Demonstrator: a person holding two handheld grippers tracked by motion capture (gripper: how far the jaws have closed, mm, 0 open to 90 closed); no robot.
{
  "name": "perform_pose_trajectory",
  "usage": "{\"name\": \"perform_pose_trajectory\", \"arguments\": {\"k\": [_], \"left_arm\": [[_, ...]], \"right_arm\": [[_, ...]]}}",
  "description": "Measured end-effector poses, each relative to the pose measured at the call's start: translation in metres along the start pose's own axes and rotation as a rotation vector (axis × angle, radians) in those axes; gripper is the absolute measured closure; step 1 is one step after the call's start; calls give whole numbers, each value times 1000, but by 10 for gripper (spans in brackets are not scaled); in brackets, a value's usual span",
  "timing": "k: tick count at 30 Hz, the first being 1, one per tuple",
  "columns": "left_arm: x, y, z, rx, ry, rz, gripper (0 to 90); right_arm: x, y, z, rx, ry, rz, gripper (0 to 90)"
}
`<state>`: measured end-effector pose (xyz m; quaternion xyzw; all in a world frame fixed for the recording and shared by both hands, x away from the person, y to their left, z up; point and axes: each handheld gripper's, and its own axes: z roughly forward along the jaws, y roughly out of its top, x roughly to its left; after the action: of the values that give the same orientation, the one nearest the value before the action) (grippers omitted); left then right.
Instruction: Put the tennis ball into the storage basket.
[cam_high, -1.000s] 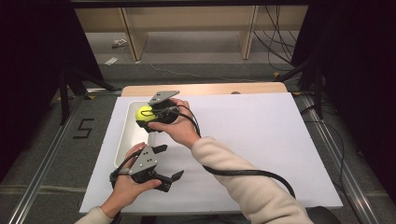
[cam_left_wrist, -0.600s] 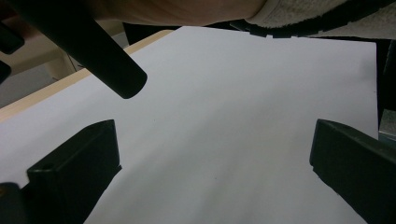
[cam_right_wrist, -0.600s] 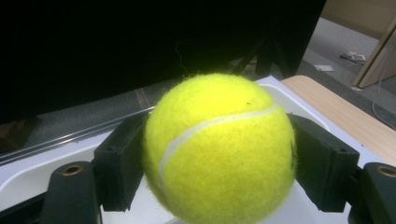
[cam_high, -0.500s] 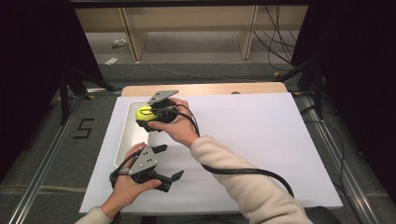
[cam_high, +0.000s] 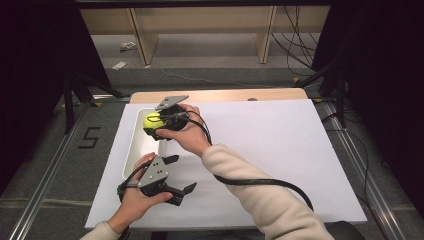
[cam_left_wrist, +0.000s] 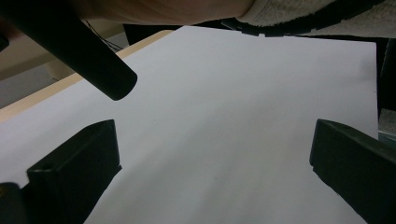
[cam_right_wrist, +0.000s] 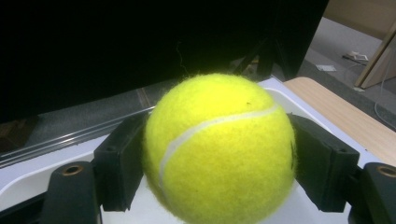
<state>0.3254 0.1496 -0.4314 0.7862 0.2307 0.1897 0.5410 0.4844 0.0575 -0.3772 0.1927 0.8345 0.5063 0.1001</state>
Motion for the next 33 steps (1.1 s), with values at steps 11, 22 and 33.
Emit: {"name": "perform_pose_trajectory", "arguments": {"k": [11,22,33], "left_arm": [[0,0,0,-2,-1,1,10],[0,0,0,-2,-1,1,10],[0,0,0,-2,-2,2,11]], "right_arm": [[2,-2,4,8,6,-2,262],[1,-1,7,12,8,-1,262],[2,1,11,16,11,-5,262]]}}
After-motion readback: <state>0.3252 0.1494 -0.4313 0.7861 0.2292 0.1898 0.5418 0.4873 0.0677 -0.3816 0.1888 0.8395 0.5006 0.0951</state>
